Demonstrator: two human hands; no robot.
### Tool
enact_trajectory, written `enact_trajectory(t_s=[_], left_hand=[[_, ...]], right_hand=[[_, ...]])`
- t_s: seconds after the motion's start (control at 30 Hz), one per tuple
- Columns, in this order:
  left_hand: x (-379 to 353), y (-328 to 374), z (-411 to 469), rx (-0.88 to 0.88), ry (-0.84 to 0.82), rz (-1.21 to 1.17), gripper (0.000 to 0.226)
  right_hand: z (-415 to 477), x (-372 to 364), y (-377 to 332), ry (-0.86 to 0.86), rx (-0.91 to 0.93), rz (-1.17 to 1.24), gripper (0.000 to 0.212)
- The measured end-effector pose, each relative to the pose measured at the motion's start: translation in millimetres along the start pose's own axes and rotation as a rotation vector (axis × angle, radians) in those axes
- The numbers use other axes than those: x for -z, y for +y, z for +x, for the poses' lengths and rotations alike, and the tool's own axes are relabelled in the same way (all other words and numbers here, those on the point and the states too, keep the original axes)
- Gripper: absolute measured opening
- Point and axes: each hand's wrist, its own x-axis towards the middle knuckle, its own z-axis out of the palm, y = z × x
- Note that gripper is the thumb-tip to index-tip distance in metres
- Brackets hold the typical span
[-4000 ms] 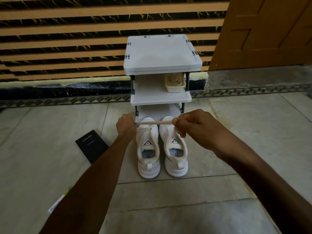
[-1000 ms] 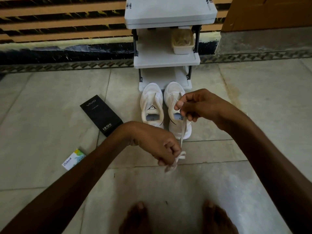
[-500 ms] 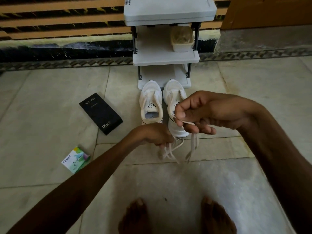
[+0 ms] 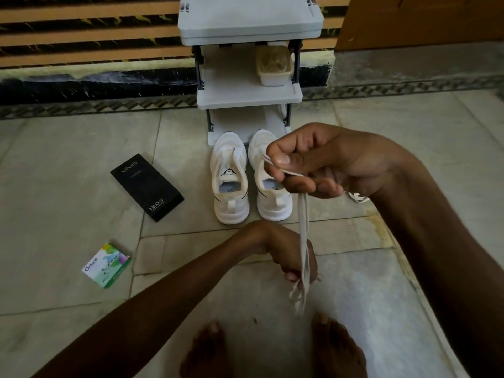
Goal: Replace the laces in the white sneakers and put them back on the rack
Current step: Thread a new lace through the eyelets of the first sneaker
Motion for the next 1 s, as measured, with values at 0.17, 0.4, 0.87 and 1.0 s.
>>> enact_trajectory(t_s=[0.17, 0.4, 0.87, 1.0], left_hand=[[11.0, -1.2, -18.3, 0.274, 0.154, -0.016, 0.022], [35.4, -54.3, -54.6, 0.441, 1.181, 0.187, 0.023], [54.0, -139.6, -65.0, 0.653, 1.567, 0.005, 0.033], [9.9, -124.0, -72.7, 0.629, 1.539, -0.077, 0.032]], right_hand=[[-3.7, 6.1, 7.2, 0.179, -0.002, -0.154, 0.019], [16.9, 19.2, 30.8, 0.527, -0.045, -0.272, 0.018], [80.8, 31.1, 97.1, 0.977, -0.057, -0.305, 0.015], [82.9, 28.9, 112.5, 0.986, -0.015, -0.374, 0.011]])
